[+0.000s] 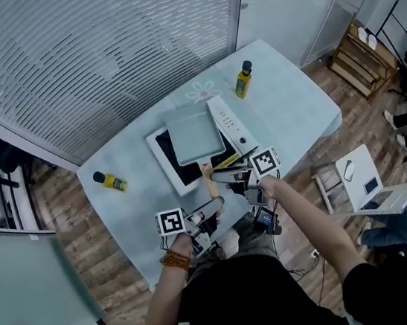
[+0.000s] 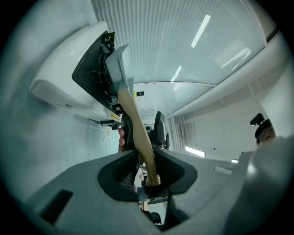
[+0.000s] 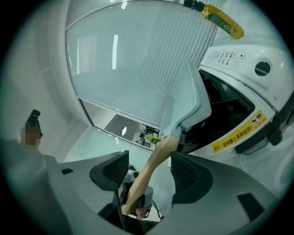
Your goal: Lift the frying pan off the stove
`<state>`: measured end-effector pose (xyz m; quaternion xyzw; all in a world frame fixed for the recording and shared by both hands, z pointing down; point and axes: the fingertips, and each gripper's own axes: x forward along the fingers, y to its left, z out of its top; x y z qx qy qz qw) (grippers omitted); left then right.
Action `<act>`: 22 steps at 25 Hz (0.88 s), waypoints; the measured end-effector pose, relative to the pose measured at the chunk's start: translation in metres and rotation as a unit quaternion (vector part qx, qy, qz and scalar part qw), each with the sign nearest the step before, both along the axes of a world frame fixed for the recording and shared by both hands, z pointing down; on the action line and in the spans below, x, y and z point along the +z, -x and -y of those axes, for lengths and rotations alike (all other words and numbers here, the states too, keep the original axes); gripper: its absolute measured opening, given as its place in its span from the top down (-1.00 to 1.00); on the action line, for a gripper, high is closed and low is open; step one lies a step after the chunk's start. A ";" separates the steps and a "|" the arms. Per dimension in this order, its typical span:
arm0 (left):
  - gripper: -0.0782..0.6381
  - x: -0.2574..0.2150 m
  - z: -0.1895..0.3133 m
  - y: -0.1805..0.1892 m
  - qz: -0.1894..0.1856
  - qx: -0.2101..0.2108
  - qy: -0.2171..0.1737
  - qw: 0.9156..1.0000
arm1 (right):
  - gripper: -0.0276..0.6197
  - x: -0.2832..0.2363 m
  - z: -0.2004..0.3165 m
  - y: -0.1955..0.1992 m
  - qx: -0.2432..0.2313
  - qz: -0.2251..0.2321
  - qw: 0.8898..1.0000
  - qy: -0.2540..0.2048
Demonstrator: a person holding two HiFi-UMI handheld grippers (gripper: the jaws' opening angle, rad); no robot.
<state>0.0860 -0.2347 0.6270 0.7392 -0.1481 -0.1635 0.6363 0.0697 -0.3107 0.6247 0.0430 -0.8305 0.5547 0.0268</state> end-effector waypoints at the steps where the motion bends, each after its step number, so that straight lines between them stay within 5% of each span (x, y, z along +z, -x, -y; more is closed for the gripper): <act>1: 0.47 0.000 0.000 0.000 -0.001 0.001 0.000 1.000 | 0.12 0.001 0.000 0.002 -0.002 0.001 1.000 0.001; 9: 0.47 0.001 0.001 0.001 -0.007 0.002 0.004 1.000 | 0.12 0.013 -0.010 0.021 -0.040 0.005 0.999 0.016; 19: 0.46 0.000 0.002 -0.003 0.009 0.001 -0.014 1.000 | 0.27 0.016 -0.010 0.026 -0.020 -0.007 0.999 0.035; 22: 0.45 -0.002 0.001 -0.003 0.016 0.003 -0.021 1.000 | 0.27 0.012 -0.009 0.028 -0.026 -0.002 1.000 0.006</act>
